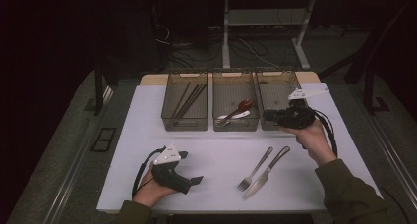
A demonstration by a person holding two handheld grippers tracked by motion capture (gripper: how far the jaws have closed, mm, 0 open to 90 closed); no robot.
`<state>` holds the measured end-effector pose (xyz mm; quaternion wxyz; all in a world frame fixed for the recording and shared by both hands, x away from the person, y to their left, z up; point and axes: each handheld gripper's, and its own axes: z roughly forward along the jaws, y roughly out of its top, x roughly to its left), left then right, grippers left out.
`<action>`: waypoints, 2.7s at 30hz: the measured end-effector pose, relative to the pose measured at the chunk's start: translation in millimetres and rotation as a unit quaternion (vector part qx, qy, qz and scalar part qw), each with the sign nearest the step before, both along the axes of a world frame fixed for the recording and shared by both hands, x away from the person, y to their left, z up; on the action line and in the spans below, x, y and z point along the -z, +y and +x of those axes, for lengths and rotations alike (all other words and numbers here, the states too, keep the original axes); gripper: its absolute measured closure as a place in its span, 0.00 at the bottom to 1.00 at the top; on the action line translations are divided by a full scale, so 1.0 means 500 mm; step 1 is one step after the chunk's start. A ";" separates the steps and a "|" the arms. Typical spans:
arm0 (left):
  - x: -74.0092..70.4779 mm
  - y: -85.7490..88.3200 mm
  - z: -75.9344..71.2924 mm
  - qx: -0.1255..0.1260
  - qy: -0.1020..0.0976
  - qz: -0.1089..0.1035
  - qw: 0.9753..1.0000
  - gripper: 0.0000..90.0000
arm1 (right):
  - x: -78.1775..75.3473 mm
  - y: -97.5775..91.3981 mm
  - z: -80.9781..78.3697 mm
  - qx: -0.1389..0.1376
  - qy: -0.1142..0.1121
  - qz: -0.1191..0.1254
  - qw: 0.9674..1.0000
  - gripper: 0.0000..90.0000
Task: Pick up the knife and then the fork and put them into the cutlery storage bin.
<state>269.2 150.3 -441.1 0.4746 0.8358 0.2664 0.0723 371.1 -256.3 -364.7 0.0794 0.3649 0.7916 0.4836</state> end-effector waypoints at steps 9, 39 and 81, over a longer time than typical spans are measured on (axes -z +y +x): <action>-0.001 0.000 -0.002 -0.002 -0.001 0.000 1.000 0.00 | 0.024 -0.008 -0.032 -0.032 0.004 -0.019 0.999 0.99; -0.001 -0.001 -0.004 -0.005 0.002 0.006 1.000 0.00 | 0.117 -0.035 -0.067 -0.041 0.072 -0.145 0.986 0.99; -0.001 -0.002 -0.004 -0.001 0.002 0.006 1.000 0.00 | 0.139 -0.020 -0.072 -0.074 0.104 -0.216 0.968 1.00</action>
